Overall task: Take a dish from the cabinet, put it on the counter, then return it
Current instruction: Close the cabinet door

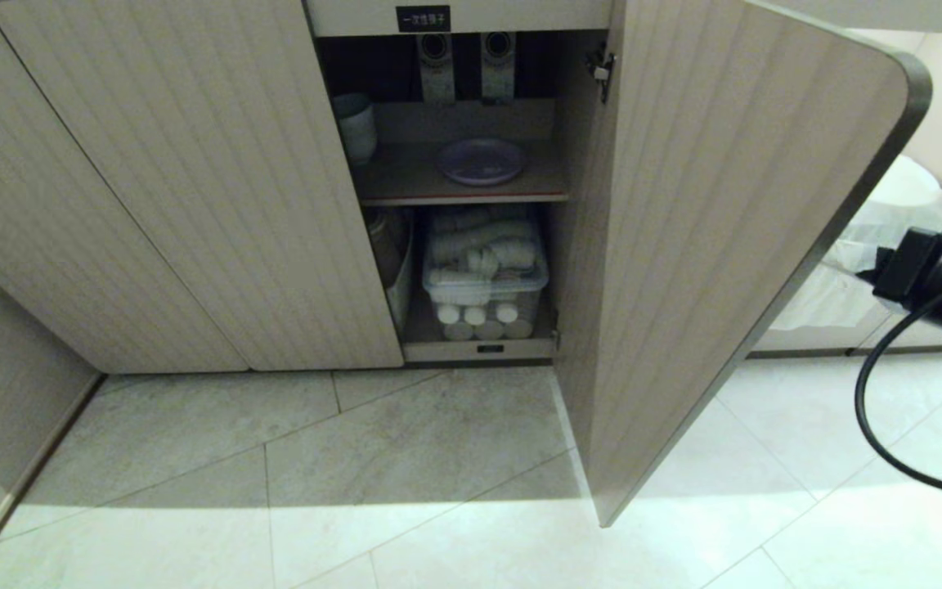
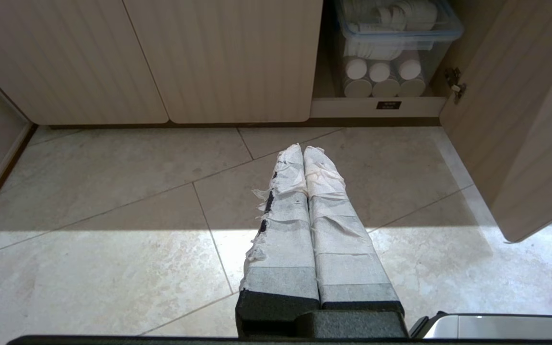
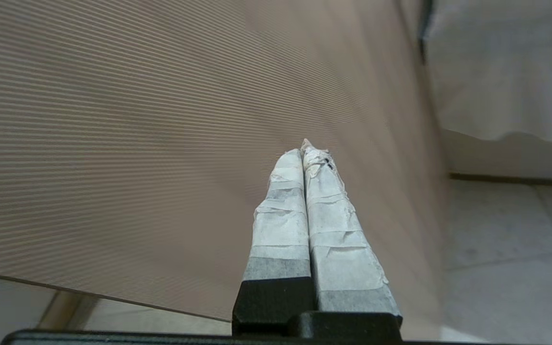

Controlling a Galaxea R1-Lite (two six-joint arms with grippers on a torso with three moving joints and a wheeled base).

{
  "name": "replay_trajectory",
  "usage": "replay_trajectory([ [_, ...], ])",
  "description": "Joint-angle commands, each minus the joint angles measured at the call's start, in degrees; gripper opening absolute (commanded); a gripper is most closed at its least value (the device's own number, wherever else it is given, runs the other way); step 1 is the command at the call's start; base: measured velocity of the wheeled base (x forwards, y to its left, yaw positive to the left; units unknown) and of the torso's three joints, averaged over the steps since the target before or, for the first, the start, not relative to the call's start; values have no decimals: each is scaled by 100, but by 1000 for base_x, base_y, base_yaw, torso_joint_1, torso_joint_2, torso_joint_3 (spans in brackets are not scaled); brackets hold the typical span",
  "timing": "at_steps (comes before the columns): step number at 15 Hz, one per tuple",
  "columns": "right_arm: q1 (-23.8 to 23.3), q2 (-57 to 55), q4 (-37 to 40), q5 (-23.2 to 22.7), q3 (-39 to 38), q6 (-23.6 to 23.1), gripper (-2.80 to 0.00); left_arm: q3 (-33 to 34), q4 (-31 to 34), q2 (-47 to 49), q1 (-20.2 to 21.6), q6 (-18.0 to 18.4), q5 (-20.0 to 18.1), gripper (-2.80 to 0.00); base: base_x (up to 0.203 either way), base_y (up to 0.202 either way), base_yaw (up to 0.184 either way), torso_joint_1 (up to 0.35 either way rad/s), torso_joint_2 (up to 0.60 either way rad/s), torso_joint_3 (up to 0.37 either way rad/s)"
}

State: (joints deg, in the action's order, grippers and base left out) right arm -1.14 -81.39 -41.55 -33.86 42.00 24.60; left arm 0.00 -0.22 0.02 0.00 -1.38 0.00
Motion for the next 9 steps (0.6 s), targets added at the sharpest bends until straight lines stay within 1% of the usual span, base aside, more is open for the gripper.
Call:
replay_trajectory([
  [1,65,-255,-429,-165,17,251,-280,0,-4,-2,0,-3,0,-280,0,0,0,0,0,0],
  [3,291,-446,-937,-204,19,673,-280,0,-4,-2,0,-3,0,-280,0,0,0,0,0,0],
  [5,496,-608,-1277,-206,11,887,-280,0,-4,-2,0,-3,0,-280,0,0,0,0,0,0],
  [9,960,-758,-1538,-209,19,924,-280,0,-4,-2,0,-3,0,-280,0,0,0,0,0,0],
])
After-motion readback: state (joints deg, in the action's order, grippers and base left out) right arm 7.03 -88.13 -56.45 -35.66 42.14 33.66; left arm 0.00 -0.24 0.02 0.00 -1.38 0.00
